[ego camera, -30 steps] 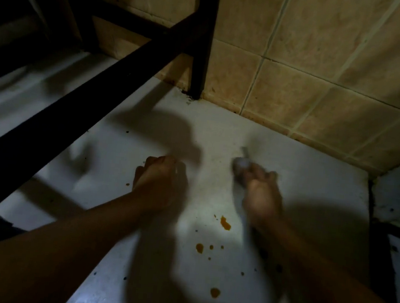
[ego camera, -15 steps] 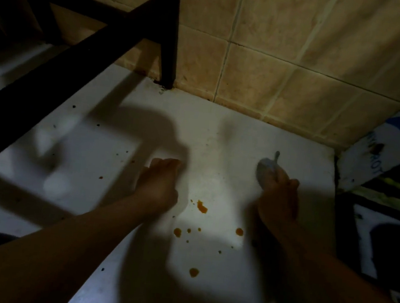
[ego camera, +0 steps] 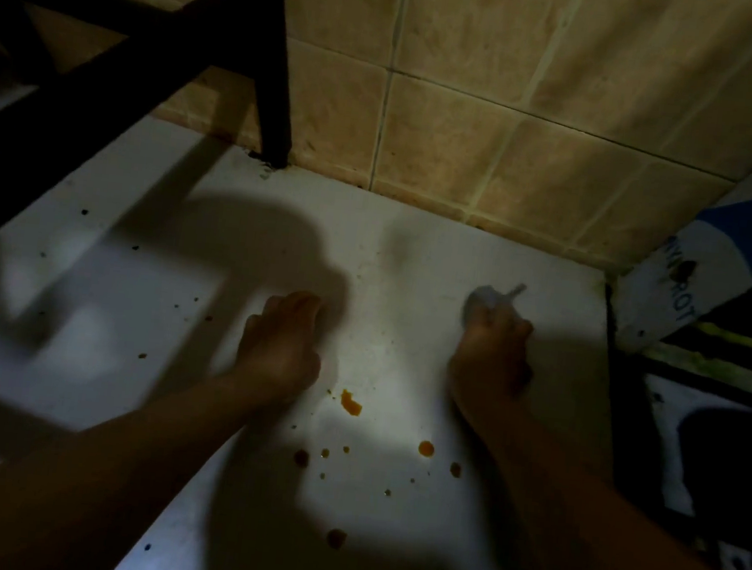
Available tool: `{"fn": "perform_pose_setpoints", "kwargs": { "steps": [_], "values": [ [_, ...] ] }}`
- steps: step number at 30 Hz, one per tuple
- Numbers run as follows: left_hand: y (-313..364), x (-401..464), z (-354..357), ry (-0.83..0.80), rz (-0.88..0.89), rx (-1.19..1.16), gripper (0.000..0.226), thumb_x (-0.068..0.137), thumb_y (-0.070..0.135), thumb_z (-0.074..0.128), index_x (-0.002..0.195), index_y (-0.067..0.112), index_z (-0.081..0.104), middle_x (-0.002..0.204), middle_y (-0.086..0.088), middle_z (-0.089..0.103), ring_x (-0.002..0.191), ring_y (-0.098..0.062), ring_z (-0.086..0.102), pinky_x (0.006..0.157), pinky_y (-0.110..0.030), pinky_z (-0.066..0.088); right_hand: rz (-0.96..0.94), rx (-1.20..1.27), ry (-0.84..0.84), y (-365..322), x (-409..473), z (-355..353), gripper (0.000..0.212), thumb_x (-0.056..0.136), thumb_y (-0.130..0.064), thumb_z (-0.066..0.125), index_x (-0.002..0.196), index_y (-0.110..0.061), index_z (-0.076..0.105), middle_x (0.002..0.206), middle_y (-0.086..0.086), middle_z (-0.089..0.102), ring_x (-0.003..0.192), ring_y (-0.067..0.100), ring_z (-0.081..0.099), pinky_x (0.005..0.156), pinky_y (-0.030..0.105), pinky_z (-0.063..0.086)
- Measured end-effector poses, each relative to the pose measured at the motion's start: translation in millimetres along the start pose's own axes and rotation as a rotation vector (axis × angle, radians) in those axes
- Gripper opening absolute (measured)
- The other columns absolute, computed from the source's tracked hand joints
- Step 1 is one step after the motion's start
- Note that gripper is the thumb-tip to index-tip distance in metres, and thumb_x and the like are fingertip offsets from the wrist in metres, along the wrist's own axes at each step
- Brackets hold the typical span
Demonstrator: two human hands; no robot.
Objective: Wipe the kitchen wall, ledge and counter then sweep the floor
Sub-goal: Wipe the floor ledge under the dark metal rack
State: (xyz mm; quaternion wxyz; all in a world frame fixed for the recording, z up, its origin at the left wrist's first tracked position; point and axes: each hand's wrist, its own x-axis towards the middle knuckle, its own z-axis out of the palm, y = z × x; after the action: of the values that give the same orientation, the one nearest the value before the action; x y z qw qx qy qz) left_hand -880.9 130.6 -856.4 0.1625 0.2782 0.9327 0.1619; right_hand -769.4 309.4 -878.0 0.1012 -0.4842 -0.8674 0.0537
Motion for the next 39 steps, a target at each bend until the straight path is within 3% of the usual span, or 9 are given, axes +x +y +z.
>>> {"fn": "perform_pose_setpoints", "kwargs": {
  "steps": [5, 10, 12, 18, 23, 26, 29, 36, 39],
  "values": [
    [-14.1, 1.9, -2.1, 0.075, -0.102, 0.020, 0.049, 0.091, 0.019, 0.050, 0.138, 0.020, 0.038, 0.142, -0.002, 0.039, 0.130, -0.023, 0.037, 0.106, -0.038, 0.033, -0.634, 0.008, -0.159, -68.7, -34.3, 11.4, 0.048, 0.091, -0.014, 0.043, 0.139, -0.013, 0.036, 0.137, 0.010, 0.035, 0.119, 0.031, 0.036, 0.086, 0.044, 0.047],
    [-37.4, -5.9, -12.0, 0.164, -0.100, -0.016, 0.030, 0.086, 0.023, 0.058, 0.116, 0.019, 0.054, 0.118, -0.004, 0.055, 0.109, -0.025, 0.052, 0.091, -0.041, 0.048, -0.521, -0.086, -0.080, -69.2, 11.4, 25.9, 0.056, 0.087, -0.020, 0.017, 0.140, -0.012, 0.034, 0.138, 0.014, 0.038, 0.116, 0.033, 0.041, 0.097, 0.041, 0.036],
    [-47.9, -10.5, -17.8, 0.241, -0.079, -0.031, 0.018, 0.088, 0.028, 0.055, 0.105, 0.022, 0.056, 0.103, 0.001, 0.057, 0.097, -0.022, 0.055, 0.080, -0.038, 0.051, -0.428, -0.003, -0.136, -85.5, 7.2, 22.5, 0.046, 0.093, -0.013, 0.028, 0.138, -0.008, 0.036, 0.137, 0.018, 0.038, 0.117, 0.036, 0.040, 0.097, 0.042, 0.035],
    [-66.4, -17.5, -43.9, 0.069, -0.215, -0.055, 0.020, 0.085, 0.032, 0.059, 0.096, 0.017, 0.059, 0.104, -0.004, 0.057, 0.105, -0.025, 0.053, 0.094, -0.042, 0.044, -1.039, 0.131, -0.266, -160.1, -53.7, 33.0, 0.044, 0.093, -0.022, 0.036, 0.135, -0.022, 0.047, 0.143, 0.005, 0.039, 0.126, 0.032, 0.039, 0.078, 0.044, 0.050],
    [-84.1, -23.2, -46.4, 0.151, -0.369, -0.062, 0.040, 0.082, 0.019, 0.065, 0.119, 0.010, 0.053, 0.122, -0.009, 0.052, 0.116, -0.026, 0.047, 0.097, -0.043, 0.042, -0.620, 0.161, -0.295, -154.6, -7.3, 34.7, 0.052, 0.094, -0.014, 0.043, 0.144, -0.021, 0.030, 0.141, 0.009, 0.033, 0.117, 0.033, 0.037, 0.080, 0.041, 0.046],
    [-85.8, -26.3, -47.5, 0.222, -0.457, -0.165, 0.037, 0.087, 0.026, 0.059, 0.120, 0.013, 0.051, 0.124, -0.007, 0.051, 0.116, -0.024, 0.046, 0.099, -0.045, 0.039, -0.816, 0.159, -0.357, -170.5, -40.9, 20.5, 0.054, 0.092, -0.009, 0.045, 0.143, -0.021, 0.035, 0.145, 0.009, 0.031, 0.122, 0.038, 0.037, 0.086, 0.048, 0.049],
    [-83.9, -34.7, -47.8, 0.247, -0.498, -0.109, 0.033, 0.092, 0.033, 0.051, 0.120, 0.014, 0.048, 0.125, -0.004, 0.048, 0.116, -0.025, 0.043, 0.098, -0.041, 0.039, -1.161, 0.302, -0.272, -178.8, -62.2, 28.4, 0.040, 0.083, -0.009, 0.055, 0.122, -0.014, 0.063, 0.128, 0.009, 0.059, 0.105, 0.040, 0.055, 0.075, 0.042, 0.056],
    [-101.7, -46.4, -43.8, 0.184, -0.424, -0.016, 0.035, 0.083, 0.035, 0.059, 0.111, 0.016, 0.048, 0.113, -0.002, 0.049, 0.106, -0.022, 0.043, 0.085, -0.036, 0.043, -0.789, 0.174, -0.323, -195.7, -19.3, 34.8, 0.052, 0.097, -0.013, 0.035, 0.147, -0.027, 0.028, 0.150, 0.004, 0.026, 0.128, 0.035, 0.026, 0.090, 0.051, 0.045],
    [-101.7, -50.0, -45.3, 0.174, -0.460, -0.019, 0.036, 0.086, 0.040, 0.056, 0.111, 0.016, 0.048, 0.113, -0.001, 0.046, 0.107, -0.024, 0.042, 0.087, -0.036, 0.040, -1.083, 0.305, -0.266, -209.0, -69.2, 38.7, 0.043, 0.093, -0.013, 0.045, 0.136, -0.018, 0.049, 0.139, 0.009, 0.045, 0.124, 0.030, 0.039, 0.096, 0.038, 0.037]
  ]
}}
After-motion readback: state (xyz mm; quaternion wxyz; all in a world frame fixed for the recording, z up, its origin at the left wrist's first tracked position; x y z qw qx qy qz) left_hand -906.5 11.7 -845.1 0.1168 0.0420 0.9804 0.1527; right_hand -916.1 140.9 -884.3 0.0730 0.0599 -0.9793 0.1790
